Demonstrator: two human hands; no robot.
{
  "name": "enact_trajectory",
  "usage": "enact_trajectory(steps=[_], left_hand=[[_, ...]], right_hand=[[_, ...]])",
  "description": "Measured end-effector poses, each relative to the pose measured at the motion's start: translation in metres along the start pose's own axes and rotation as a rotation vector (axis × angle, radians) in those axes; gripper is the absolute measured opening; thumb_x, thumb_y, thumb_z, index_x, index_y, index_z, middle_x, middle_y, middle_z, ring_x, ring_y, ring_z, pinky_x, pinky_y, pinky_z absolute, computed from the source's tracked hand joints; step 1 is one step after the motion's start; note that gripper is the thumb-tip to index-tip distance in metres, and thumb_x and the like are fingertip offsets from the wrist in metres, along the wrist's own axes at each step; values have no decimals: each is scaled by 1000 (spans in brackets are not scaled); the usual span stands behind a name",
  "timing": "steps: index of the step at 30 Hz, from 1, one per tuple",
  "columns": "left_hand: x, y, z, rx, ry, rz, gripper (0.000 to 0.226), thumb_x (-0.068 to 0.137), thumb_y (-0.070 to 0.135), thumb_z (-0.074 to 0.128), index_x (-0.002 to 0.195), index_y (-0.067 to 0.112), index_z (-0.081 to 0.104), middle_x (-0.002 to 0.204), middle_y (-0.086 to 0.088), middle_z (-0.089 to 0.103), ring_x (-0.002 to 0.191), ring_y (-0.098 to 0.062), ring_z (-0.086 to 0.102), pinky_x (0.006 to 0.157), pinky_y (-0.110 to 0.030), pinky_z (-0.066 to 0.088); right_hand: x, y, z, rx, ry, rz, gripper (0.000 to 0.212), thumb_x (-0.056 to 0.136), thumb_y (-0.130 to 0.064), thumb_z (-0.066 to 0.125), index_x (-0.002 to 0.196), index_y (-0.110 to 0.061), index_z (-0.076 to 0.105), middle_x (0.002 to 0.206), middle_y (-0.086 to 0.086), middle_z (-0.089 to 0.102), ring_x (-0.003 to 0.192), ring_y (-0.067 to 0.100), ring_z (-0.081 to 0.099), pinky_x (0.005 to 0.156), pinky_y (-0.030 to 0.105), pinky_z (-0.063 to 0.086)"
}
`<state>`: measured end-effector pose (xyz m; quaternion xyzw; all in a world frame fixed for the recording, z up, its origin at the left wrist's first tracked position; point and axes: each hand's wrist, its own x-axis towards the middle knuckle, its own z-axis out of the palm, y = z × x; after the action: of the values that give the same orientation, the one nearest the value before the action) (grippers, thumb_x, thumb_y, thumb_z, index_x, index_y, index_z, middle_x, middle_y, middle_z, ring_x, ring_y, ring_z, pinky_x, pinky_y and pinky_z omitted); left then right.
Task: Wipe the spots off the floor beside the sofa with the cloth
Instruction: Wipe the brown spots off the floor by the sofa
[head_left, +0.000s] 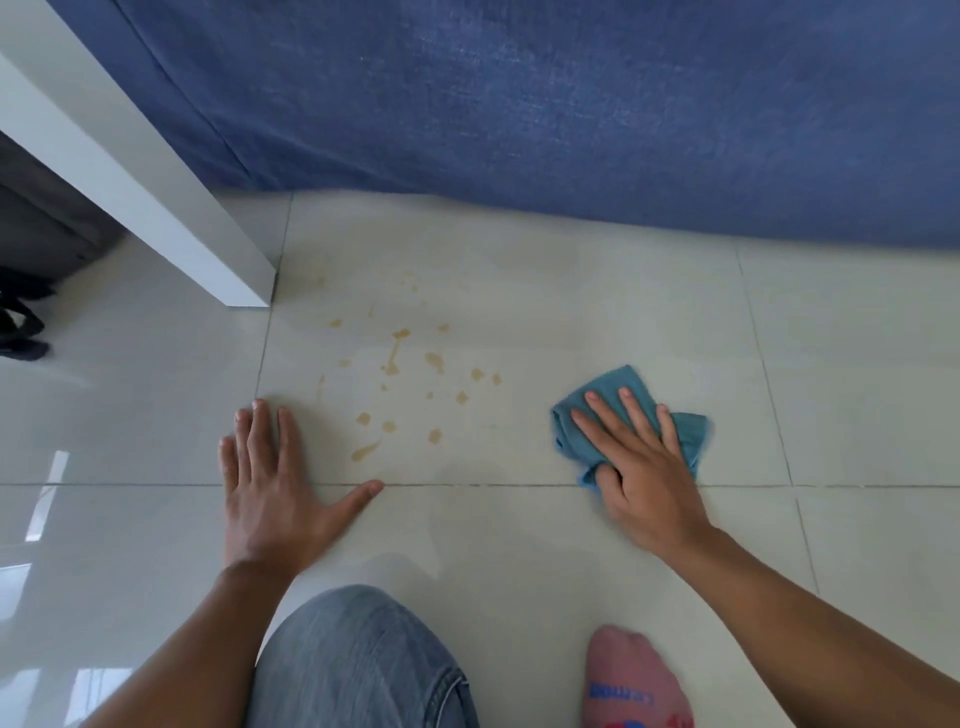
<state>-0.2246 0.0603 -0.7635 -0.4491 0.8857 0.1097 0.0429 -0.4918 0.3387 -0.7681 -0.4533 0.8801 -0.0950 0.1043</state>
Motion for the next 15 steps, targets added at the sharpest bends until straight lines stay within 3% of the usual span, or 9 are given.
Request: enact_trajectory(steps=[4,6,9,11,15], left_hand=[[3,2,-1,5,-21,-3,135,65,97,37,159,4,7,167,-21,1,155,-29,-11,126,-49,0],[1,1,-2,6,-26,-6,135,66,97,36,159,4,6,167,-20,-1,155,-28,-12,126,-48,-1],[-1,-2,-1,-6,-1,-4,134,66,97,37,159,5,7,167,-20,0,155,-28,-11,126,-49,1],[0,-2,0,-18,2,-3,133,66,97,37,159,5,8,167,-20,2,155,-28,-10,126,-49,1],[3,0,0,-23,6,1,133,66,96,38,158,5,9,167,-21,5,156,-29,-7,126,-49,1]], right_hand=[[39,-6,-1,-3,53,332,62,93,-30,26,155,-31,27,165,-5,20,154,27,5,122,55,2],[42,-33,5,7,10,222,62,93,-29,27,155,-32,25,166,-5,16,154,27,1,122,54,-1],[9,-44,10,-17,-83,-118,64,92,-25,33,155,-34,27,165,-12,16,154,22,3,123,52,3],[-7,-28,9,-21,-66,-157,64,90,-23,38,153,-33,33,164,-14,20,154,19,9,123,53,8],[29,-29,4,4,43,209,64,88,-25,31,153,-30,34,163,-8,24,154,26,10,121,58,5]])
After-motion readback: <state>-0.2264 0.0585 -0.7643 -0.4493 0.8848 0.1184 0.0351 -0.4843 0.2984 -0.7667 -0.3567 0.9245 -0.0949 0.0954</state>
